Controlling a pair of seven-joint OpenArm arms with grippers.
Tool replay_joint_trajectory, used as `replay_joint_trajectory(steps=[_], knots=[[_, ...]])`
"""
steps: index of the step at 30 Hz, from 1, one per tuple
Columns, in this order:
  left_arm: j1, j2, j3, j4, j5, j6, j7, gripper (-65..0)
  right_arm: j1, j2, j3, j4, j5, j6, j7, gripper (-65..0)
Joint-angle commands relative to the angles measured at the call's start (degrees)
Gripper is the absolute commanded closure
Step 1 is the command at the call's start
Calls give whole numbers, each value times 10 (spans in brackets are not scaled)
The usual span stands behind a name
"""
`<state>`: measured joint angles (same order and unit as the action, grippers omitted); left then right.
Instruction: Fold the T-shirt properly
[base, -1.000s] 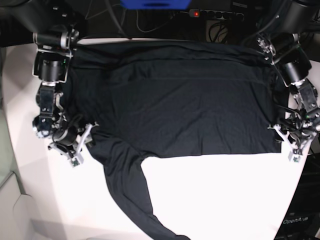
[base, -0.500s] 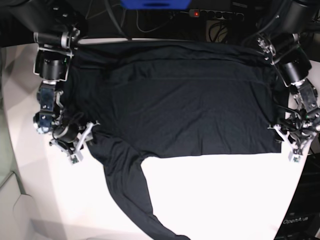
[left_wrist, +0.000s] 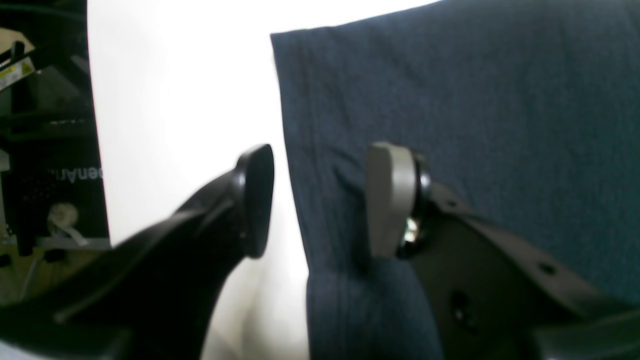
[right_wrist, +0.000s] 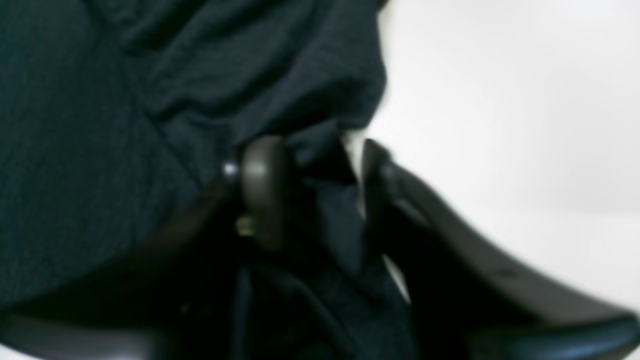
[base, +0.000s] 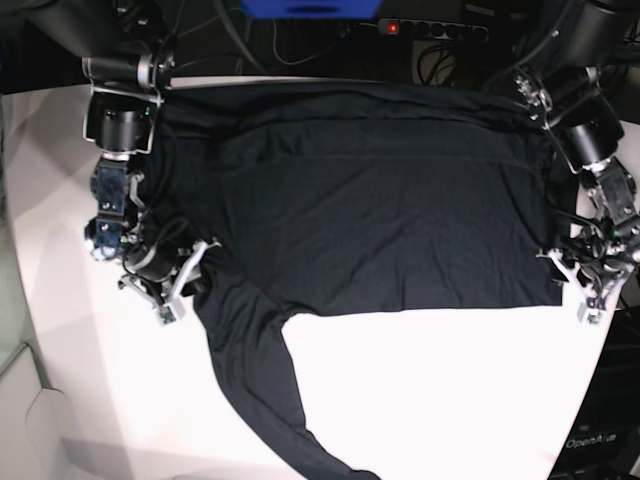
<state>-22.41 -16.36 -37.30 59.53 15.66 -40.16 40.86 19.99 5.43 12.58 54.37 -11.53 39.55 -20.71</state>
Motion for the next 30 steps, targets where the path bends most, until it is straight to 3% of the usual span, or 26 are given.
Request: replay_joint_trajectory(steps=[1, 4, 13, 18, 20, 24, 28, 30], knots=[[-14, -11, 0, 12, -5, 2, -10, -291, 3, 0, -2, -1, -9, 4, -27, -90], [-14, -8, 0, 12, -5, 2, -11, -292, 5, 1, -2, -1, -9, 4, -28, 0], [-20, -7, 2, 7, -5, 2, -13, -293, 5, 2, -3, -1, -9, 4, -25, 0], [-37, -11, 3, 6, -4, 2, -57, -299, 5, 2, -3, -1, -9, 4, -25, 0], [-37, -11, 4, 5, -4, 3, -70, -336, 5, 2, -3, -1, -9, 4, -25, 0], [-41, -10, 19, -39, -4, 60, -110, -419, 5, 2, -3, -1, -10, 4, -27, 0], [-62, -15, 37, -134, -6, 120, -161, -412, 5, 2, -3, -1, -10, 4, -30, 0], [-69, -23, 37, -170, -8, 128, -182, -413, 4, 2, -3, -1, -10, 4, -30, 0]])
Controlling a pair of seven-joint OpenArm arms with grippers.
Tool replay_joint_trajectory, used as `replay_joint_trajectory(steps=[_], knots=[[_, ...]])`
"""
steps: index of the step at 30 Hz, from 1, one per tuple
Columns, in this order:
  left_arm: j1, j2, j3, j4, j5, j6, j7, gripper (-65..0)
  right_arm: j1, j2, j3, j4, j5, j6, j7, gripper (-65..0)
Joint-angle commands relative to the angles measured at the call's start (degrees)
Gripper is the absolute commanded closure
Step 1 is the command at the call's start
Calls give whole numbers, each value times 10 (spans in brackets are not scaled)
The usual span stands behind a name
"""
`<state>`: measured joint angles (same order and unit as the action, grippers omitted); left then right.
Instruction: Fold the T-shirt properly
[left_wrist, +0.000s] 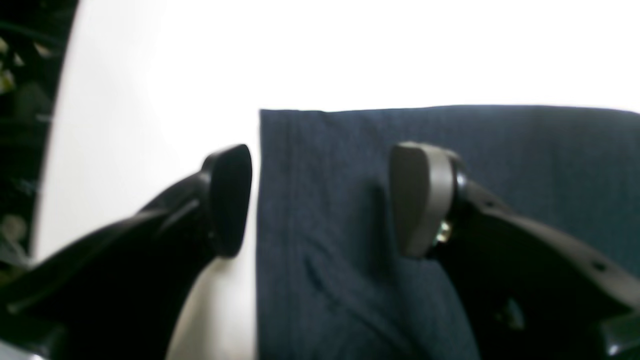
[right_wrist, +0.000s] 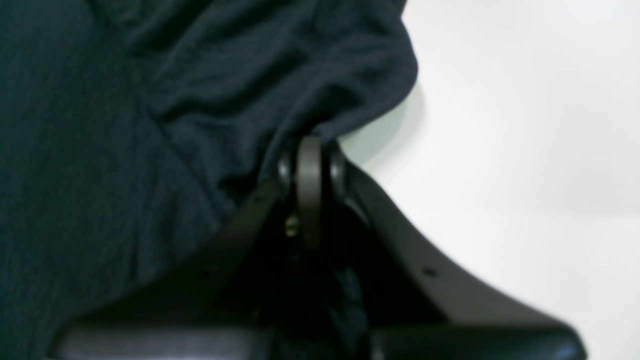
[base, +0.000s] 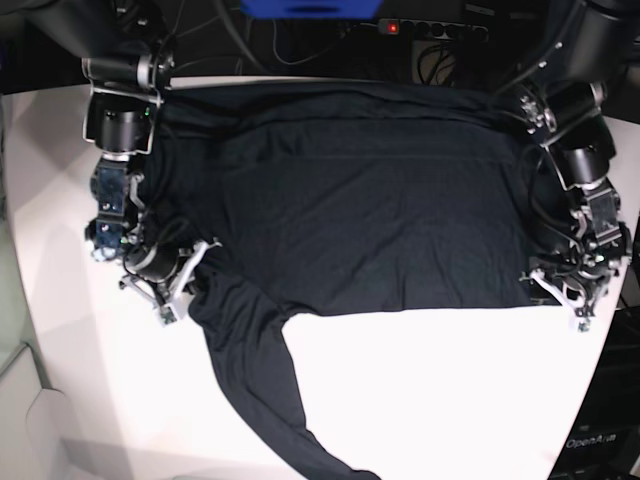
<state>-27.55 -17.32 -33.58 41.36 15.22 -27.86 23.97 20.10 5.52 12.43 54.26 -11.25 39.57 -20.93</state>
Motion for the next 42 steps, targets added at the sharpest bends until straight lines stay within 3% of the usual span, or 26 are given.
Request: replay_joint_trajectory(steps=[1, 4, 9, 17, 28, 39, 42], knots=[[-19, -14, 0, -2, -4, 7, -22, -413, 3, 2, -2, 0, -13, 4, -28, 0], [-24, -15, -1, -16, -5, 14, -41, -412, 2, 5, -2, 0, -13, 4, -28, 0], [-27, -16, -1, -16, -6, 54, -44, -412, 2, 7, -2, 0, -13, 4, -28, 0], [-28, -16, -1, -30, -6, 56, -64, -414, 2, 8, -2, 0, -13, 4, -28, 0], [-88, -42, 0, -184, -1, 57, -131, -413, 2, 9, -2, 0, -13, 4, -28, 0], [-83, -43, 1, -190, -1, 77, -132, -411, 2, 8, -2, 0, -13, 4, -28, 0], [-74, -42, 1, -190, -1, 77, -129, -330, 2, 8, -2, 0, -13, 4, -28, 0]])
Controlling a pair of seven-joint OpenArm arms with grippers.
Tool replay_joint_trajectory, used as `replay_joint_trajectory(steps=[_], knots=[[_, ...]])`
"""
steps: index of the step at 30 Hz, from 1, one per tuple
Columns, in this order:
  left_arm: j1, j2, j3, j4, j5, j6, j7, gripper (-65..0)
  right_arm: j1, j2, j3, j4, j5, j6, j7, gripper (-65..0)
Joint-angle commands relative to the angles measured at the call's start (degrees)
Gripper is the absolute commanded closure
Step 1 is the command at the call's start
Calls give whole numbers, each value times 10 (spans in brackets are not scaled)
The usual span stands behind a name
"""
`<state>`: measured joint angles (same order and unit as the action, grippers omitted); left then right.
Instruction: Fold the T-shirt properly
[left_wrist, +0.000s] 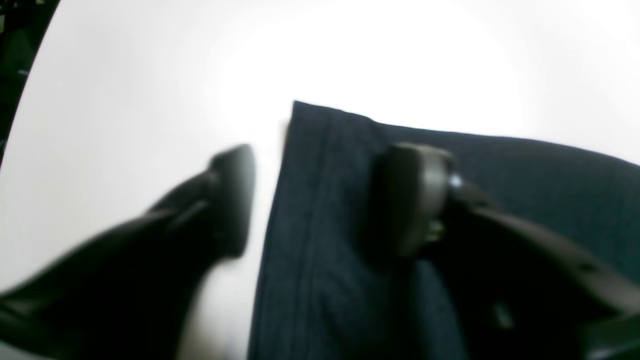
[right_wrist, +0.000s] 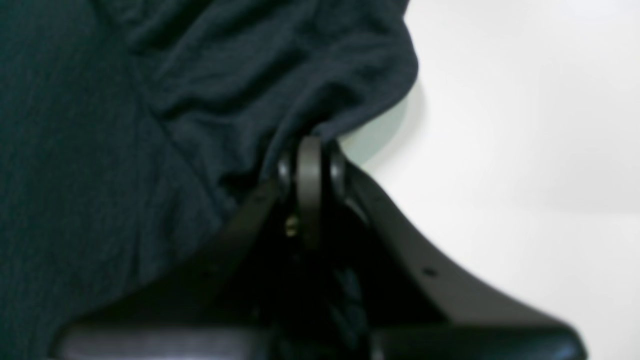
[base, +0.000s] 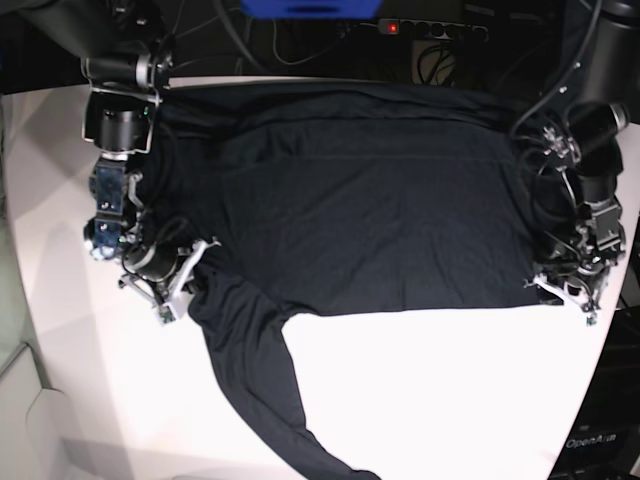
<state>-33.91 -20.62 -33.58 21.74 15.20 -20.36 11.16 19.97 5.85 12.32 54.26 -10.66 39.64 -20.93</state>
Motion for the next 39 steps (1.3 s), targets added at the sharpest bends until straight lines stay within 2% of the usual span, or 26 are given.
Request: replay_joint_trajectory(steps=[1, 5, 7, 19, 28, 32, 34, 35, 39], knots=[[-7, -9, 1, 6, -1, 2, -1, -279, 3, 4, -1, 0, -19, 4, -28, 0], [-3, -9, 2, 6, 1, 2, 1, -55, 3, 4, -1, 0, -19, 4, -28, 0], [-3, -10, 2, 6, 1, 2, 1, 0, 3, 4, -1, 0, -19, 4, -28, 0], [-3, -10, 2, 13, 1, 1, 1, 0, 5, 4, 3, 9, -18, 4, -28, 0], [-3, -8, 2, 17, 0, 0, 1, 0, -52, 3, 1, 151, -15, 4, -29, 0], [11, -6, 1, 59, -4, -1, 2, 0, -80, 3, 1, 213, -15, 4, -29, 0], [23, -5, 1, 94, -5, -2, 25, 0, -92, 3, 0, 239, -15, 4, -29, 0], [27, -3, 1, 114, -5, -9, 41, 0, -97, 3, 0, 251, -16, 4, -29, 0], [58, 22, -1, 216, -5, -75, 102, 0, -123, 3, 0, 297, -17, 4, -29, 0]])
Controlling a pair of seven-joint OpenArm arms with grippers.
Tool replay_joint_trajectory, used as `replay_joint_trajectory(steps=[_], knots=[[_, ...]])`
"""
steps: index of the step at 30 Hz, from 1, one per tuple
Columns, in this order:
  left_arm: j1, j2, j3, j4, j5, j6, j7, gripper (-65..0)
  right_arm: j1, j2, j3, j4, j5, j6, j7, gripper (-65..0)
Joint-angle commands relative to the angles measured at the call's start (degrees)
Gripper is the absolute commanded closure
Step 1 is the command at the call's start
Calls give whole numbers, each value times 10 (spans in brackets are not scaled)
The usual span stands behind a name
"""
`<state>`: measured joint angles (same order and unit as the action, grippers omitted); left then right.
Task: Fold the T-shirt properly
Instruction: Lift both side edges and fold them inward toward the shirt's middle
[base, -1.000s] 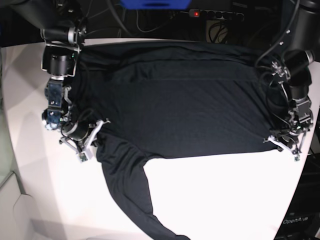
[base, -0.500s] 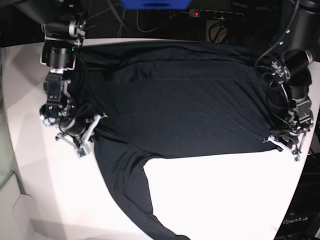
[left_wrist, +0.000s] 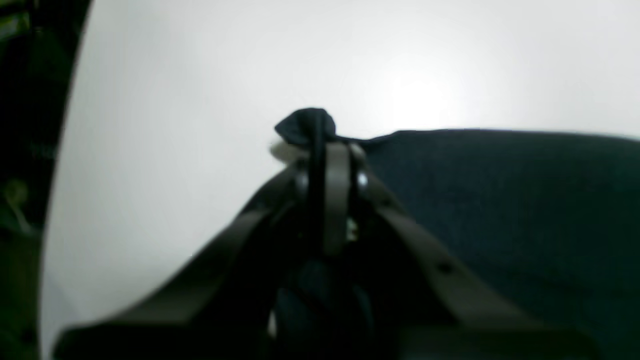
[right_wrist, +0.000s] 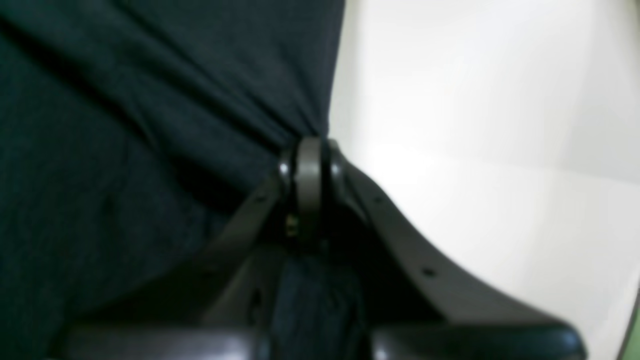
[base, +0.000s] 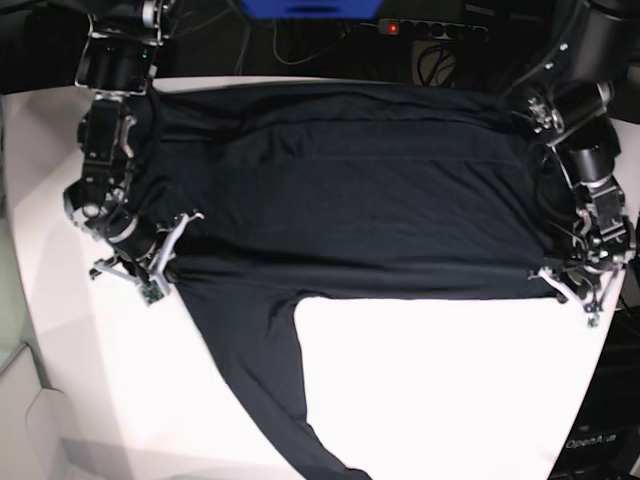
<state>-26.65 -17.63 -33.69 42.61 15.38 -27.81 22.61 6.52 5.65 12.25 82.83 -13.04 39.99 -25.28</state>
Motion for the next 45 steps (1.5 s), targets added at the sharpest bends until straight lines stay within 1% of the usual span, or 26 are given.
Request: replay_joint_trajectory(steps=[1, 3, 7, 9, 16, 21, 23, 25, 26, 28, 30, 32, 34, 39, 45], knots=[[-1, -2, 0, 45, -7, -8, 1, 0, 1, 5, 1, 27, 7, 0, 15, 0], [23, 11, 0, 103, -7, -20, 23, 0, -15, 5, 3, 54, 7, 0, 15, 0], [54, 26, 1, 187, -7, -23, 57, 0, -40, 5, 5, 100, 8, 0, 14, 0], [70, 26, 1, 216, -7, -23, 72, 0, -57, 5, 5, 118, 8, 0, 14, 0], [104, 21, 0, 232, -7, -23, 77, 0, -99, 5, 5, 181, 9, 0, 14, 0], [117, 8, -1, 233, -7, -24, 79, 0, -120, 7, 5, 198, 9, 0, 15, 0], [127, 8, -18, 245, -7, -27, 79, 0, -123, 7, 6, 202, 9, 0, 15, 0], [129, 10, -39, 257, -7, -58, 79, 0, -123, 7, 18, 203, 9, 0, 15, 0], [129, 10, -50, 263, -7, -85, 80, 0, -123, 7, 25, 209, 9, 0, 15, 0], [129, 11, -69, 266, 0, -121, 81, 0, -127, 6, 39, 215, 9, 0, 15, 0], [130, 11, -79, 267, 0, -122, 91, 0, -130, 3, 61, 218, 9, 0, 15, 0], [130, 8, -81, 267, 0, -122, 114, 0, -135, -14, 79, 227, 5, 0, 15, 0], [132, 8, -81, 270, 0, -122, 122, 0, -147, -21, 95, 232, 5, 0, 18, 0], [151, 9, -78, 271, -1, -122, 120, 0, -176, -21, 97, 232, 9, 0, 20, 0], [161, 11, -79, 271, -1, -122, 120, 0, -190, -24, 96, 231, 9, 0, 20, 0]])
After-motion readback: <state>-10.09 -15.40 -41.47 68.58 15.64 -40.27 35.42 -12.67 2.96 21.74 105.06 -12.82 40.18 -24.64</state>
